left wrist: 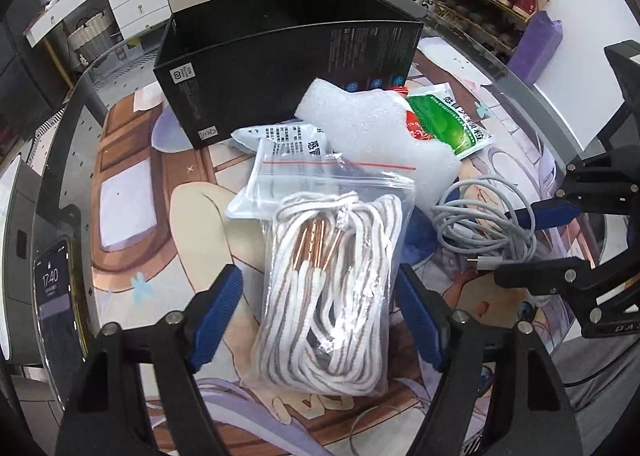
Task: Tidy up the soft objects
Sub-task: 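Grasp the zip bag of white cables with the left tool, then carry the cable bag and grey cable bundle into the black box, release both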
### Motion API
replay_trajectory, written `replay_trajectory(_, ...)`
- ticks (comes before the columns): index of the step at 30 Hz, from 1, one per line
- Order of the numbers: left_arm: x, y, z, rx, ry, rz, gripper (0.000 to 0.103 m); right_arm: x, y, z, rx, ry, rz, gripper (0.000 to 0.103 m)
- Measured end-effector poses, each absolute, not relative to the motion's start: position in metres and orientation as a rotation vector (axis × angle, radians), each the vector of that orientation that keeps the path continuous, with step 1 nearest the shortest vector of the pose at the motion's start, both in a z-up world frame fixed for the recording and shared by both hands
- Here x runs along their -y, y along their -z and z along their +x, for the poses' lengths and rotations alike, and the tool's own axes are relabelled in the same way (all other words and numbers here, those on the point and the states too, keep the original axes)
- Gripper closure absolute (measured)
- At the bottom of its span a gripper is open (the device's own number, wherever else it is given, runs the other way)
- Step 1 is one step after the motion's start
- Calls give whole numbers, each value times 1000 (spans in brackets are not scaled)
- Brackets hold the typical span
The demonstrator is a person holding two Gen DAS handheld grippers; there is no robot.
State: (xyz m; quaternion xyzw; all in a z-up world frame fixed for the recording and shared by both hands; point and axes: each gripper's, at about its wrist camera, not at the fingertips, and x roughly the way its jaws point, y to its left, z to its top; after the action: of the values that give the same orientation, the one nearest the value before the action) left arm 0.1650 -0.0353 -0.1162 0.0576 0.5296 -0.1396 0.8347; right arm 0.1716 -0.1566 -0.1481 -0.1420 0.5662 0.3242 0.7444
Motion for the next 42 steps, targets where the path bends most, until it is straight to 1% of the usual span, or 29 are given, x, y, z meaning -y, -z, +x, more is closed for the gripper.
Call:
replay_trajectory(1, 37, 116, 164, -1123, 302, 129, 43, 153, 149, 170, -1233, -709, -319, 67)
replay_trajectory(2, 38, 115, 162, -1116, 299, 144, 47, 152, 149, 169, -1227, -705, -324, 67)
replay_trajectory(3, 38, 115, 161, -1115, 306, 148, 55, 148, 149, 167, -1221, -701, -325, 67)
replay_trajectory(7, 39, 113, 159, -1123, 326, 141, 60, 140, 152, 166, -1206, -687, -335, 65)
replay_trajectory(10, 37, 110, 155, -1118, 329, 153, 61, 132, 158, 165, -1213, -694, -354, 66)
replay_trajectory(11, 36, 109, 154, -1117, 328, 154, 61, 131, 159, 166, -1207, -694, -358, 70)
replay_trajectory(15, 35, 106, 150, -1112, 328, 158, 61, 133, 155, 172, -1183, -689, -348, 72)
replay_trajectory(27, 35, 87, 141, -1079, 355, 147, 63, 124, 140, 164, -1153, -704, -357, 73)
replay_trajectory(42, 38, 63, 137, -1010, 349, 159, 63, 135, 101, 154, -1055, -707, -333, 73)
